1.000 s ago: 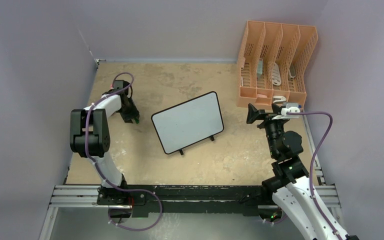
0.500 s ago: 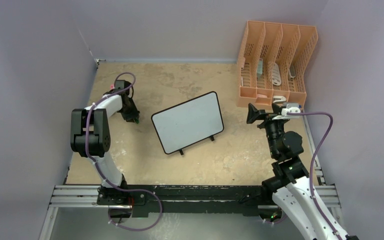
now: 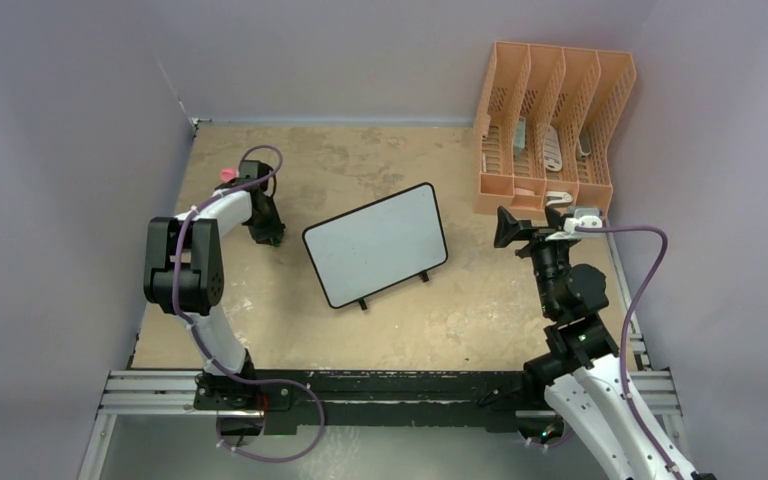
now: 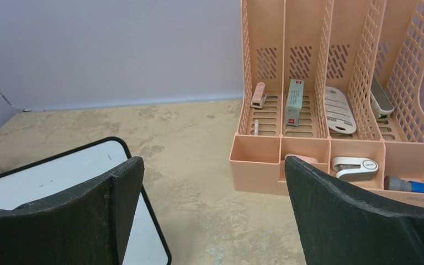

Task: Write a sentence on the whiteboard
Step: Pick up the whiteboard marker at the center of the board.

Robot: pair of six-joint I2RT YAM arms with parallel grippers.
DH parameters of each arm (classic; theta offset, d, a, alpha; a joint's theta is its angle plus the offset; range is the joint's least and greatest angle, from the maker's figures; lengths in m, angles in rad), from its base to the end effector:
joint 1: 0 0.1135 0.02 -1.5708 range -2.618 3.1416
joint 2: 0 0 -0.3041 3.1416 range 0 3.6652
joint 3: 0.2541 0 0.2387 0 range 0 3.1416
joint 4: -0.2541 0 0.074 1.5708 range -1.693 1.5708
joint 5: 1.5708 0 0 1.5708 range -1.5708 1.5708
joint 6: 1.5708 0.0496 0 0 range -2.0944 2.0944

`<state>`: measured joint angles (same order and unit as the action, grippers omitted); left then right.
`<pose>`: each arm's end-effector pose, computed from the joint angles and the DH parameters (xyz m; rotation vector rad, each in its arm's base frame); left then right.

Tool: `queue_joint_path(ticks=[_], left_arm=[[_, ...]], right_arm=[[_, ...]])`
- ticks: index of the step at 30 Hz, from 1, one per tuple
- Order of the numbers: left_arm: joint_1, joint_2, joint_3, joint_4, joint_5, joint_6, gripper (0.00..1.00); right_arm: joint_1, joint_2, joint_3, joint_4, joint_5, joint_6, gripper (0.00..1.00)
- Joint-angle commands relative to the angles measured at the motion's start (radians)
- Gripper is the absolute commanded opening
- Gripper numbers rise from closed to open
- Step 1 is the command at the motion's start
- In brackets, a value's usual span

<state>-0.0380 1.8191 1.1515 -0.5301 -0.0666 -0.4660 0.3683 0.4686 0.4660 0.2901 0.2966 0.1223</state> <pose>0.3582 -0.0103 0.1974 -0.6039 2.6969 -0.0409 0.0951 0.0212 0.3447 0.0966 1.2960 0.2296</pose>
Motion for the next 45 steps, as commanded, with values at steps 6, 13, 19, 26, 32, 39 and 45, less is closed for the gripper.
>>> queue_joint_path(ticks=[6, 13, 19, 26, 32, 39, 45], left_arm=[[-0.002, 0.053, -0.032, -0.043, 0.017, 0.023, 0.24], [-0.002, 0.036, -0.044, -0.042, 0.026, 0.039, 0.12], [0.012, -0.060, -0.078, -0.021, 0.099, 0.050, 0.00], [0.037, -0.203, -0.138, 0.030, 0.219, 0.066, 0.00], [0.037, -0.325, -0.165, 0.074, 0.259, 0.083, 0.00], [0.036, -0.468, -0.163, 0.119, 0.279, 0.138, 0.00], [0.036, -0.583, -0.140, 0.174, 0.354, 0.177, 0.00]], right_arm=[[0.005, -0.007, 0.009, 0.048, -0.007, -0.020, 0.99], [0.005, -0.008, 0.009, 0.047, -0.011, -0.021, 0.99], [0.005, -0.008, 0.013, 0.045, -0.019, -0.020, 0.99], [0.005, 0.003, 0.025, 0.040, -0.033, -0.024, 0.99], [0.005, 0.044, 0.062, 0.016, -0.106, -0.020, 0.99], [0.005, 0.140, 0.173, -0.075, -0.211, -0.007, 0.99], [0.005, 0.229, 0.315, -0.189, -0.289, -0.011, 0.99]])
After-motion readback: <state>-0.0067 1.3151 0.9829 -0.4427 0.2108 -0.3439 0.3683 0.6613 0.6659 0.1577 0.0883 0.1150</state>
